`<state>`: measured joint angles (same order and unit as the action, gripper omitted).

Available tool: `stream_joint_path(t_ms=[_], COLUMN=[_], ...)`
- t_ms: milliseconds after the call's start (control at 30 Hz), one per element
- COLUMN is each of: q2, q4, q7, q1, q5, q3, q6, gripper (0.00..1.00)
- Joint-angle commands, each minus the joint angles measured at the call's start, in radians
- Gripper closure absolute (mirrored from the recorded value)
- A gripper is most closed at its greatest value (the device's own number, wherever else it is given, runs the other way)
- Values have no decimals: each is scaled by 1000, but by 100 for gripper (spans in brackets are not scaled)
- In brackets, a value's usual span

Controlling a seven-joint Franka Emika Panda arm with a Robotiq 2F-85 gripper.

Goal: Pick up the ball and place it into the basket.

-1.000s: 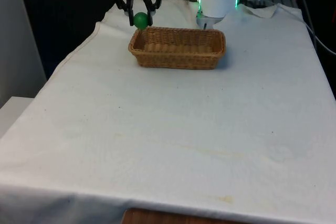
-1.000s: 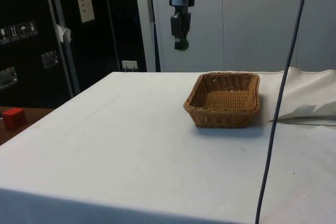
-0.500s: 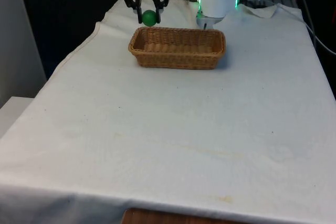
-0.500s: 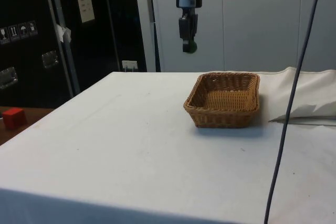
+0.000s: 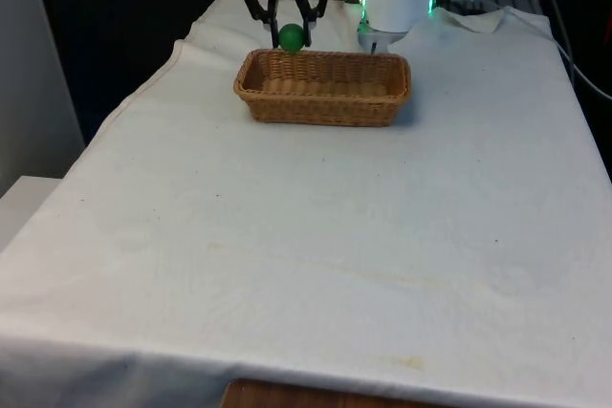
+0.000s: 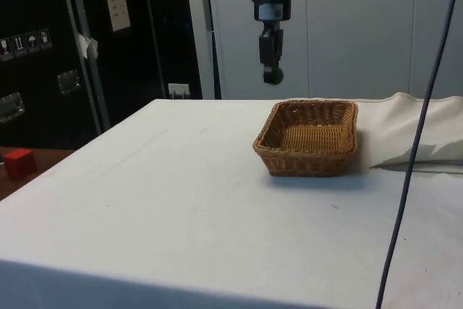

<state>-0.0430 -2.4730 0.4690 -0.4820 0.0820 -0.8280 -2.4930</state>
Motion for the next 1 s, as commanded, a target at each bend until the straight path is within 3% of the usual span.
stream_joint_path(t_ms=[0, 67, 100, 300, 367, 633, 667, 700, 967], q2=[-12, -7, -18, -41, -42, -52, -55, -51, -23], q4=[-31, -21, -51, -130, -124, -240, -228, -251, -313], q7=[-18, -1, -18, -20, -5, -29, -24, -32, -64], q1=[5, 0, 5, 3, 0, -2, 0, -3, -8], q5=[-26, 0, -23, -13, 0, 9, 2, 12, 36], q3=[1, 4, 5, 17, 14, 32, 30, 34, 66], q6=[-34, -17, -51, -120, -102, -231, -206, -243, -320], gripper=[100, 100, 100, 100, 100, 100, 100, 100, 100])
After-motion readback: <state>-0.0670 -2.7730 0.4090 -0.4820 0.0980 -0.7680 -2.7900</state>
